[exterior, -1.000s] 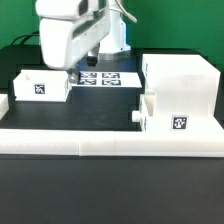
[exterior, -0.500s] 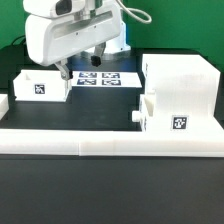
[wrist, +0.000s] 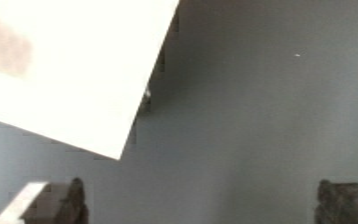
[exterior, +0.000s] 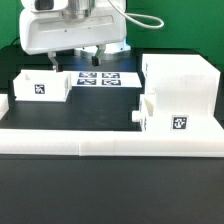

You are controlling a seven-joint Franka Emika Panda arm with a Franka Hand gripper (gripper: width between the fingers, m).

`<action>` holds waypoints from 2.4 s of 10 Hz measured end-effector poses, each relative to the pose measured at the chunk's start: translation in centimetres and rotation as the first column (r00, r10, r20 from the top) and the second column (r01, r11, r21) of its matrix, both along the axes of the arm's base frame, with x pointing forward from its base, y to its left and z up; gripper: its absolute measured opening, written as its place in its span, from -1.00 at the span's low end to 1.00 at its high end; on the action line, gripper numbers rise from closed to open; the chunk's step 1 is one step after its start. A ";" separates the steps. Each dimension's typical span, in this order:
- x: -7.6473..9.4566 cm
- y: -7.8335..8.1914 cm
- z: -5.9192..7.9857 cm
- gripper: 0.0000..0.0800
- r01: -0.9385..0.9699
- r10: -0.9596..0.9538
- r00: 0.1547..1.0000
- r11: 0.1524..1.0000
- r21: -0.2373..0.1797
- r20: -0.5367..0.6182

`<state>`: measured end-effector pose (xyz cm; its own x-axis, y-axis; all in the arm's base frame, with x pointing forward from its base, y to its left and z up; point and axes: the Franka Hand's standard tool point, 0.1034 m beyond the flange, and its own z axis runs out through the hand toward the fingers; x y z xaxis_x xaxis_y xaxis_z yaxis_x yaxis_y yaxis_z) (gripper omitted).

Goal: Assemble drawer

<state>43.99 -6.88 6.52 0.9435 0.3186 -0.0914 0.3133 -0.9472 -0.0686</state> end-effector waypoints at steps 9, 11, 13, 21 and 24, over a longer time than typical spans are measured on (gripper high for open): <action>-4.2 -1.8 -2.6 0.62 0.117 -0.114 0.986 0.993 -0.024 0.119; -4.6 -2.1 -3.7 0.62 0.129 -0.125 0.984 0.991 -0.024 0.128; -5.1 -2.1 -5.2 0.62 0.142 -0.138 0.982 0.990 -0.024 0.130; -5.6 -2.2 -6.0 -0.73 0.130 -0.126 0.985 0.991 -0.024 0.120; -5.6 -2.2 -6.0 -0.89 0.127 -0.123 0.985 0.992 -0.023 0.120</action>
Offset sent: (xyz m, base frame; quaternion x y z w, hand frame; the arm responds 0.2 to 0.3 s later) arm 0.0000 0.0000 0.0000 0.0000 0.0000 0.0000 1.0000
